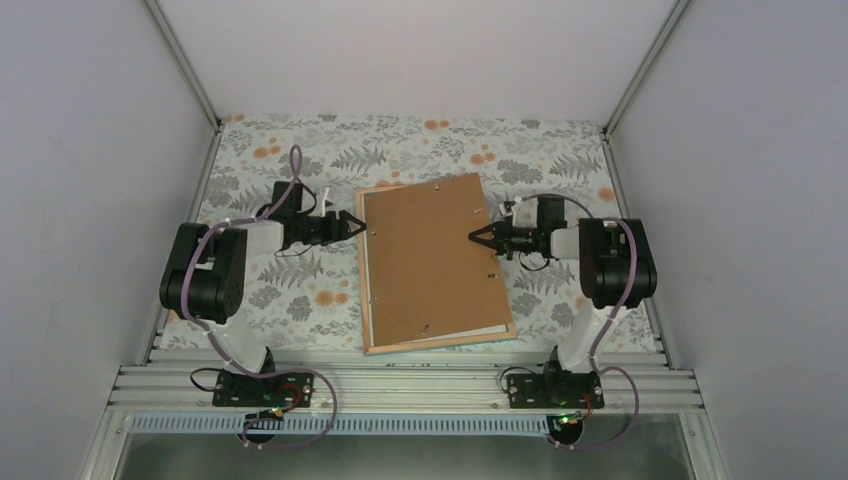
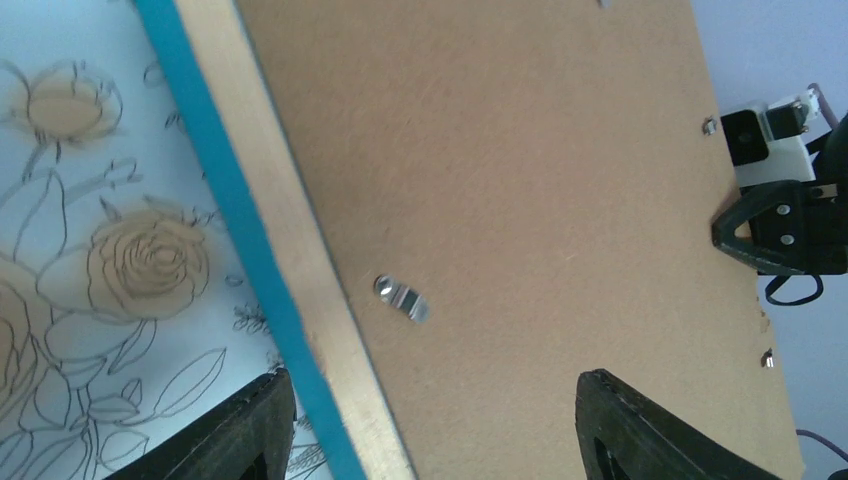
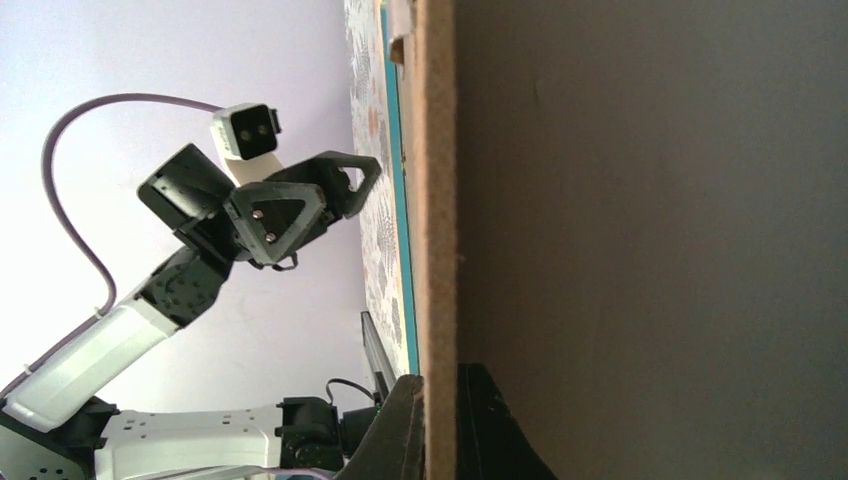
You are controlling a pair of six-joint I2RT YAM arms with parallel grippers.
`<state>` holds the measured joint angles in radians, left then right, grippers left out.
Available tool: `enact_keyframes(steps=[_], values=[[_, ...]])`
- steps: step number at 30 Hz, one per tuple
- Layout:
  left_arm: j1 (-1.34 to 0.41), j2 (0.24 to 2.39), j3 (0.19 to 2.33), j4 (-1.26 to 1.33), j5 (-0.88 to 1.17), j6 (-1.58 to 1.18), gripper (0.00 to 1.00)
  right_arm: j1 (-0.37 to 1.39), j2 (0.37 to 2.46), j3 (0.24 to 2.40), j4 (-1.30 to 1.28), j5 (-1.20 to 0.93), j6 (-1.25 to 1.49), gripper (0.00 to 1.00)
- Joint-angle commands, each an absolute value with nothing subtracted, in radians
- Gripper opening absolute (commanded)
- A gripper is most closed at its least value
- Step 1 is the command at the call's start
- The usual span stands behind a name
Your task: Put the photo into the frame
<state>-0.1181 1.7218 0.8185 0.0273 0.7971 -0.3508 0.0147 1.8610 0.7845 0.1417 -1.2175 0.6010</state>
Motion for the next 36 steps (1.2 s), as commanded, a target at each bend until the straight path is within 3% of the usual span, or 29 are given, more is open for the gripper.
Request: enact_keyframes(steps=[1,7,15,19,27,36], values=[[-0.119,1.770,0.783,0.102,0.832,-0.399,0.69,0.030,1.895,0.728,0.354,-1.101,0.742,0.04],[-0.123,1.873,0.837,0.185,0.892,-0.440,0.58,0.042,1.976,0.725,0.527,-1.065,0.854,0.04],[-0.117,1.959,0.907,0.266,0.874,-0.485,0.57,0.091,2.052,0.868,0.521,-0.978,0.864,0.04],[-0.116,1.962,0.916,0.271,0.858,-0.485,0.57,0.129,2.059,0.939,0.378,-0.936,0.782,0.06],[-0.096,1.940,0.898,0.256,0.821,-0.467,0.57,0.148,1.958,0.973,0.106,-0.785,0.646,0.56],[-0.092,1.914,0.890,0.250,0.809,-0.461,0.58,0.200,1.873,1.058,-0.085,-0.599,0.540,0.99]])
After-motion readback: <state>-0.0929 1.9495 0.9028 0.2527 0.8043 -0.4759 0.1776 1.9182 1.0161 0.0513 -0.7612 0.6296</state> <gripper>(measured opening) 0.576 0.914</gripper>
